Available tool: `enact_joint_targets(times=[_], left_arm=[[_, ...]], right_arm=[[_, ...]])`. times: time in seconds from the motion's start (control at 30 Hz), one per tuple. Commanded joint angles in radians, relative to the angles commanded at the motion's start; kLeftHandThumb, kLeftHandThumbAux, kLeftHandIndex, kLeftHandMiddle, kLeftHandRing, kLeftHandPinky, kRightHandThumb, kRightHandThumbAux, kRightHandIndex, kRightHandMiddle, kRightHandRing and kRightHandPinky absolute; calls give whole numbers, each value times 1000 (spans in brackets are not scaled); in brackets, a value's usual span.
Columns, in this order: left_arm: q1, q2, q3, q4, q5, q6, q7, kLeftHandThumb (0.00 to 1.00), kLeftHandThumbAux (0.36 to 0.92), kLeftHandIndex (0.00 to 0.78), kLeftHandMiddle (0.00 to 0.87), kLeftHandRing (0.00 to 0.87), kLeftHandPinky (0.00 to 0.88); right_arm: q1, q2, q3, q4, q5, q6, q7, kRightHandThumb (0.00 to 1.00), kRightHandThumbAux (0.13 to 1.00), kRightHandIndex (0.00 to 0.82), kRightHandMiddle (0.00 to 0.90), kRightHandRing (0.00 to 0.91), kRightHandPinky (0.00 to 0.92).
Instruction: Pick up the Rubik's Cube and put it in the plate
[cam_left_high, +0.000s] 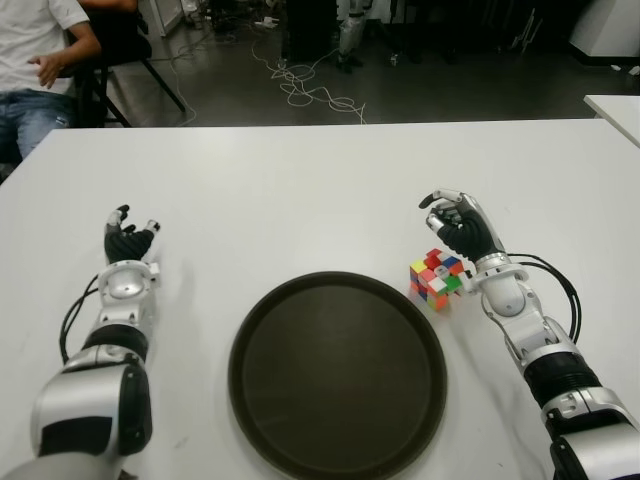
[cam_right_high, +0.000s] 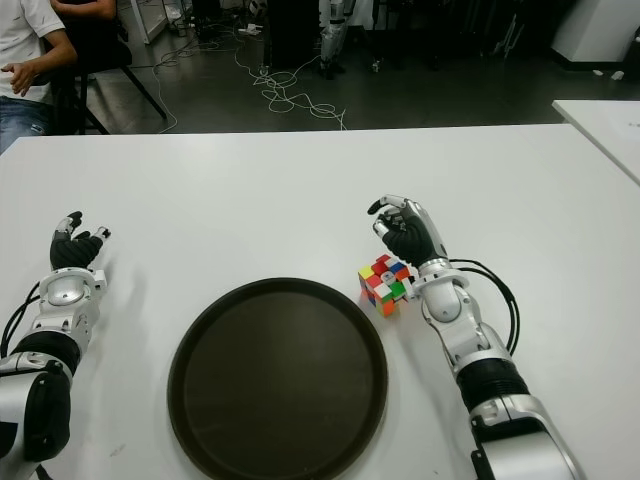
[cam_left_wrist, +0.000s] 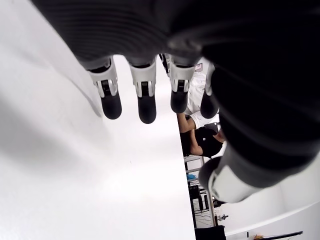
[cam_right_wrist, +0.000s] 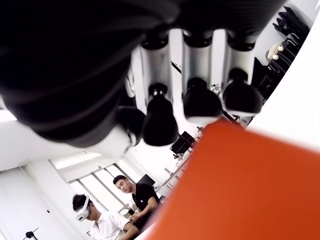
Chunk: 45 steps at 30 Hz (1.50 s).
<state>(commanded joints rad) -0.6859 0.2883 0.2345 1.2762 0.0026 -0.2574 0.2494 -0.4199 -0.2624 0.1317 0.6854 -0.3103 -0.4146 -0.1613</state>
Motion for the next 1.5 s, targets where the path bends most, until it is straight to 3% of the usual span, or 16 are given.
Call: enact_joint_targets(times=[0.5, 1.1, 1.4, 1.47, 1.5], left_arm=[[1, 1, -7, 0, 7, 0, 6, 71, 731, 37, 59, 73, 94], [-2, 0, -1, 1, 2, 5, 4, 79, 737, 42, 68, 83, 97], [-2, 3, -6, 1, 7, 11, 6, 74, 741, 43, 62, 82, 99], [-2, 3, -7, 1, 7, 11, 6, 74, 744, 47, 60, 82, 99], [-2, 3, -7, 1, 7, 11, 6, 74, 745, 49, 60, 81, 99]], right_arm=[[-10, -13, -6, 10, -12, -16, -19, 721, 710, 442, 827, 832, 835], [-57, -28, -44, 83, -20, -157, -108, 709, 714, 439, 805, 819, 810], [-49, -46, -42, 65, -47, -182, -140, 685, 723, 425, 647, 694, 717], [-21, -50, -38, 23, -61, -193, -149, 675, 727, 413, 503, 554, 572], [-5, -55, -32, 0, -75, -201, -155, 673, 728, 411, 474, 525, 542]])
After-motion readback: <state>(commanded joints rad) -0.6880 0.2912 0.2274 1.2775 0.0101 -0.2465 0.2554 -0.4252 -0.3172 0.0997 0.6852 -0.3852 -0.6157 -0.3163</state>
